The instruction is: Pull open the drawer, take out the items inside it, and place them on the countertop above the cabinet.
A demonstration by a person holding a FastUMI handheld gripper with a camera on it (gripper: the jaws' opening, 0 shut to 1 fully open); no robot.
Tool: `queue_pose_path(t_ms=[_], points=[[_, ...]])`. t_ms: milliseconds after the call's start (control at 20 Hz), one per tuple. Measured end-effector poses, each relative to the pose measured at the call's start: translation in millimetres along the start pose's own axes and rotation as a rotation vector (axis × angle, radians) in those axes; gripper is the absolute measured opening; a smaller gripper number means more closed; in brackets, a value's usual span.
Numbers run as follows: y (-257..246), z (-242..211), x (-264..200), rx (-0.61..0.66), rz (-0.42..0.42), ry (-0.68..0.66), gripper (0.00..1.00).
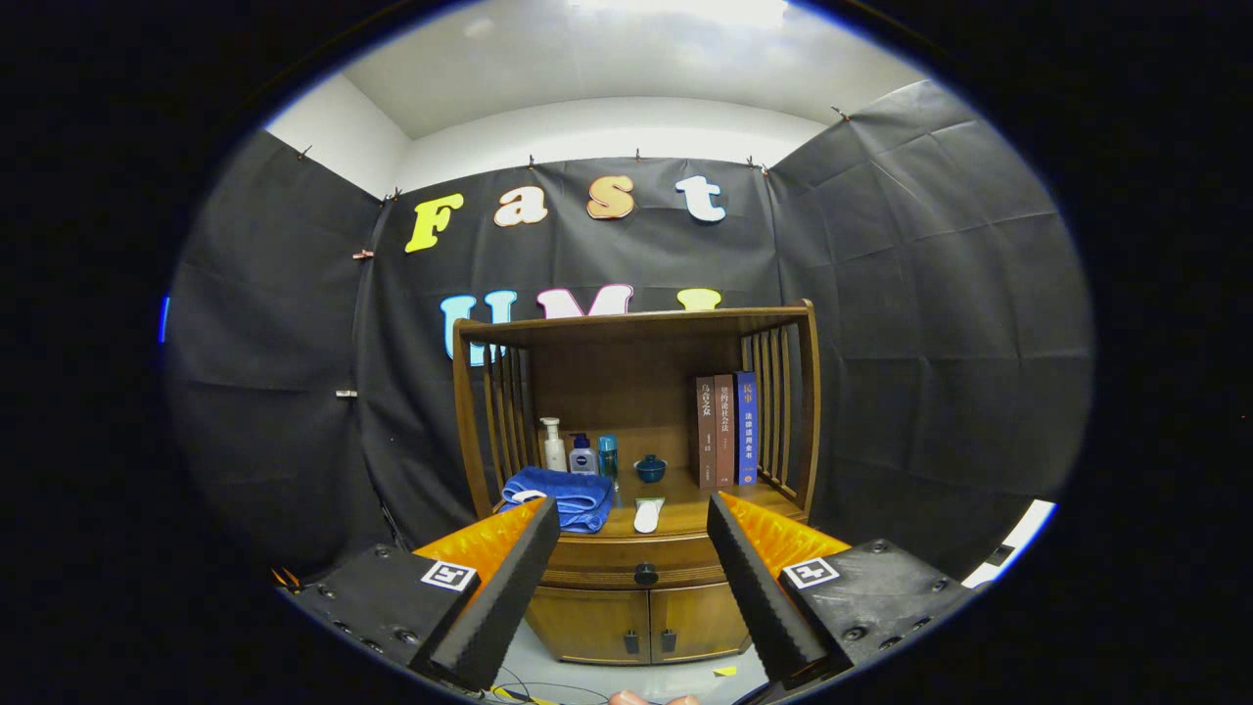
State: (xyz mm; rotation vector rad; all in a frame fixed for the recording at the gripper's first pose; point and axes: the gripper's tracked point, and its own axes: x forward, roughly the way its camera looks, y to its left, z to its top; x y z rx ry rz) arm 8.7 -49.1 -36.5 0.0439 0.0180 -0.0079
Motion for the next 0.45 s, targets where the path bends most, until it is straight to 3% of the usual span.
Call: queue_pose_path(t_ms=[450], points=[[2.8,-1.3,0.2,-0.005,0.006,0.006,0.98]])
